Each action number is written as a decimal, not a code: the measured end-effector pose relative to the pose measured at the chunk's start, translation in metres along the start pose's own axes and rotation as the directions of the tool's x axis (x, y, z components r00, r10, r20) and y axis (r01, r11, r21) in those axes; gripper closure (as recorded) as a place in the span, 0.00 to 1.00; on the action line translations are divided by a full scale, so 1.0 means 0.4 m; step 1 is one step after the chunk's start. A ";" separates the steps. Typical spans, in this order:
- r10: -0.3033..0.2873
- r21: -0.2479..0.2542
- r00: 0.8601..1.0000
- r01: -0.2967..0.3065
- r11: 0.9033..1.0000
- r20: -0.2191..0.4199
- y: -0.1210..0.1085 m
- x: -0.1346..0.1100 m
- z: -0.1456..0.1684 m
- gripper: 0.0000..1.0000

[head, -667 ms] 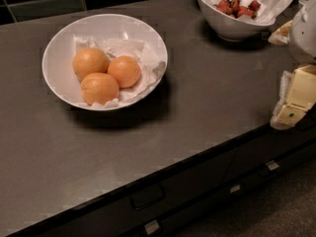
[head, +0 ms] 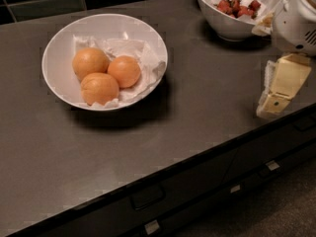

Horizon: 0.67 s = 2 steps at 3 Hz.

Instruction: Pick orange from white bowl

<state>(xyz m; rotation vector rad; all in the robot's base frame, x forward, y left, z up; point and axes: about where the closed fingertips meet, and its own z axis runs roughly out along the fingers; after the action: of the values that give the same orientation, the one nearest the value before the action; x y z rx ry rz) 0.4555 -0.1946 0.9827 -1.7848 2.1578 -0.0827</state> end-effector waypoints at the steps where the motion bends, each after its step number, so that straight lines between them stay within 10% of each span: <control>1: -0.081 -0.012 0.996 0.081 0.997 0.043 -0.035 -0.089 0.023 0.00; 2: -0.081 -0.012 0.996 0.082 0.997 0.043 -0.035 -0.089 0.023 0.00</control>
Offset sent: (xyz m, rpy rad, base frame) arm 0.0173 0.0267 0.0011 0.0144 -0.0018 0.0760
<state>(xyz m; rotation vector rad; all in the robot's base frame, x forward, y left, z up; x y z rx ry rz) 0.4770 -0.1617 0.9857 -1.8650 2.0612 -0.0498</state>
